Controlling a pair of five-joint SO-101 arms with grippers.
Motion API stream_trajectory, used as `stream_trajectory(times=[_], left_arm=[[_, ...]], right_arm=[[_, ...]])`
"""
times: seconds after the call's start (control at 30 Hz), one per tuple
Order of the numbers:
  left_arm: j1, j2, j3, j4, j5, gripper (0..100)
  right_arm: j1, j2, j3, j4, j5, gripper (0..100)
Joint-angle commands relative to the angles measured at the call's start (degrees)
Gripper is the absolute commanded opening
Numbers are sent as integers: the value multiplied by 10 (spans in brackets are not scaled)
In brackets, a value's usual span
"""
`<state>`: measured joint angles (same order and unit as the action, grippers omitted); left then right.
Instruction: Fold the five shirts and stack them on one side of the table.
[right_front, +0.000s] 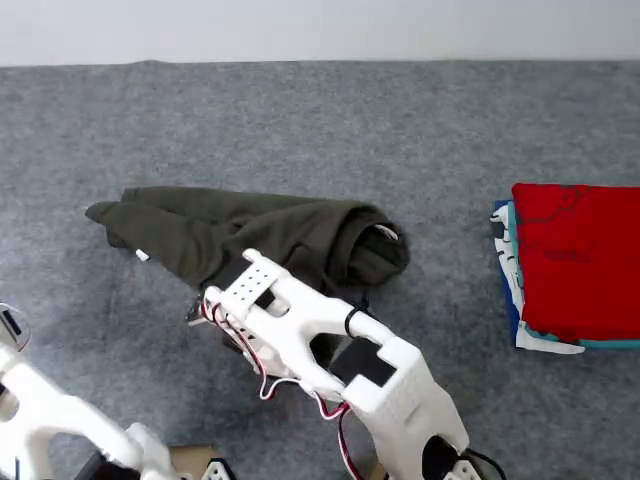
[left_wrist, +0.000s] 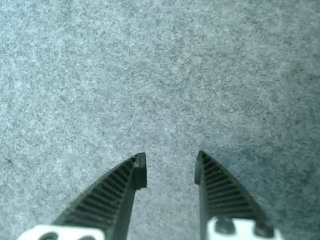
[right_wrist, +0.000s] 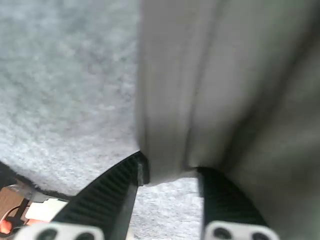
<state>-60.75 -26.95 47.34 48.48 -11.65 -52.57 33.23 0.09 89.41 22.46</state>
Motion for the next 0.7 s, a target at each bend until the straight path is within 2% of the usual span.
stream_trajectory(times=[0.0, 0.23, 0.47, 0.67], left_arm=[[0, -24, -19, -10, -3, 166], [0, -24, -18, -10, -3, 166], [0, -25, -21, -4, -2, 166], [1, -25, -57, 73, -2, 166]], right_arm=[[-2, 36, -21, -11, 4, 28], [-2, 8, -29, 19, 6, 10], [11, -100, -78, 124, 6, 10], [83, -275, -55, 136, 7, 10]])
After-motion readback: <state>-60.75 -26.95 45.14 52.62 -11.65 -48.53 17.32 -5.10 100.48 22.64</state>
